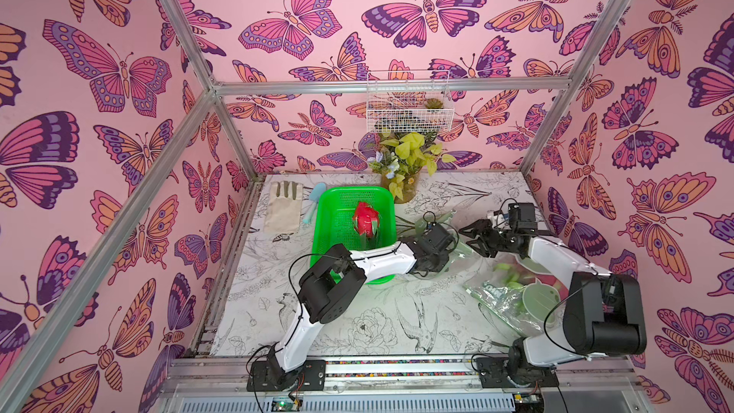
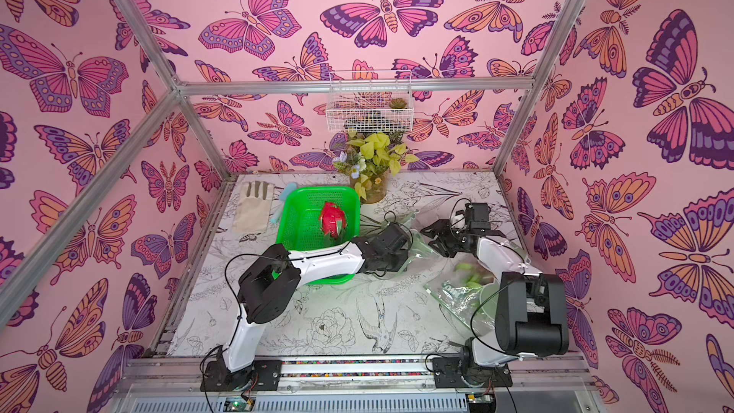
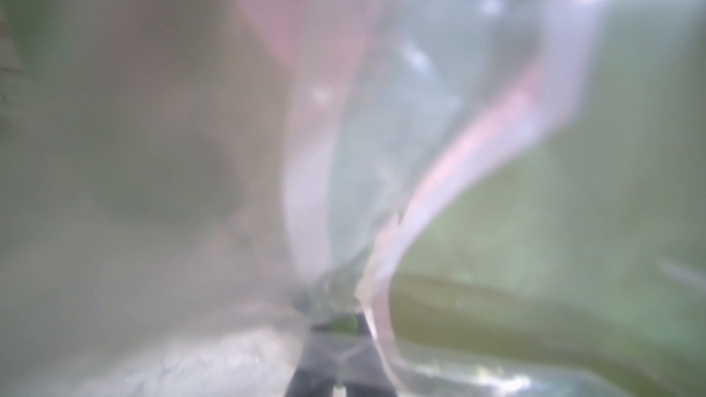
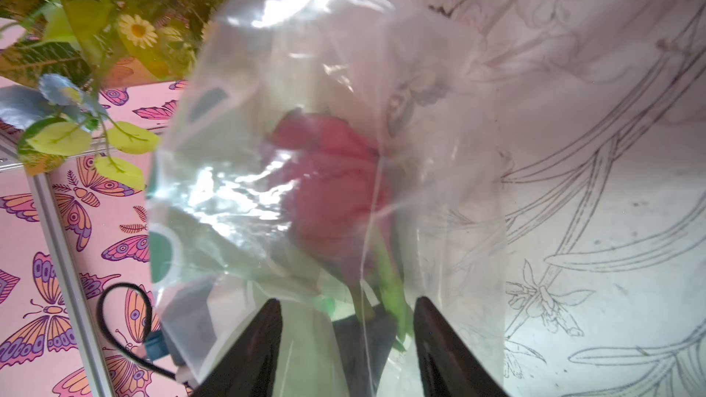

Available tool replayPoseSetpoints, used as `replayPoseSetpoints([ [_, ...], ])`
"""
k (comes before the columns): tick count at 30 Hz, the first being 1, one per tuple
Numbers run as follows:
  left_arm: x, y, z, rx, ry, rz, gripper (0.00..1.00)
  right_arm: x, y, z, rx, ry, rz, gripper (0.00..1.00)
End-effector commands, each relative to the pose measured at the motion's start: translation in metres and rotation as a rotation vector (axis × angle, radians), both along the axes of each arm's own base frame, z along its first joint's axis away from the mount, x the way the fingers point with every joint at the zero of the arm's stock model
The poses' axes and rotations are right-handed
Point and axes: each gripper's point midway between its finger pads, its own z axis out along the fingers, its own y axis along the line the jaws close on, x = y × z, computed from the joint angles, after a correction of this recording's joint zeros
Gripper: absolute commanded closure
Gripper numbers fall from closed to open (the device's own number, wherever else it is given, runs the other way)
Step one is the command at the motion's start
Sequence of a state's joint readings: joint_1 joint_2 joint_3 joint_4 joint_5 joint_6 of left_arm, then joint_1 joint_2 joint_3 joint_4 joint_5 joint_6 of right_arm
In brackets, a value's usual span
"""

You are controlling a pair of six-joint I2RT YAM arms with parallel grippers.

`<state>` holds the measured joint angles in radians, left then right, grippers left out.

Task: Open the zip-top bag and take out the dragon fruit
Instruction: Pick up the dragon fruit from the zipper food storage bag.

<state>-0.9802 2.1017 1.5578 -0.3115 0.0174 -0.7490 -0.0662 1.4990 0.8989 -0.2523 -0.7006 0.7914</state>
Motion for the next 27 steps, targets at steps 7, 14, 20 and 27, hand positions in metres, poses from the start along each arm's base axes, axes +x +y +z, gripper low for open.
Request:
replayPoseSetpoints([
  [7,-0.032,0.002,0.072,-0.013,-0.018,-0.234,1.00,0.019,-0.007,0.012,0.001,-0.032,-0.011,0.64],
  [14,-0.048,0.003,0.104,-0.041,0.003,-0.332,1.00,0.023,-0.012,-0.007,0.010,0.008,-0.023,0.87],
  [20,-0.058,0.013,0.109,0.004,0.002,-0.438,1.00,0.023,-0.026,0.000,0.015,0.003,-0.033,0.42],
  [27,-0.066,0.034,0.115,0.086,0.004,-0.575,1.00,0.020,-0.045,-0.006,0.014,0.021,-0.069,0.19],
])
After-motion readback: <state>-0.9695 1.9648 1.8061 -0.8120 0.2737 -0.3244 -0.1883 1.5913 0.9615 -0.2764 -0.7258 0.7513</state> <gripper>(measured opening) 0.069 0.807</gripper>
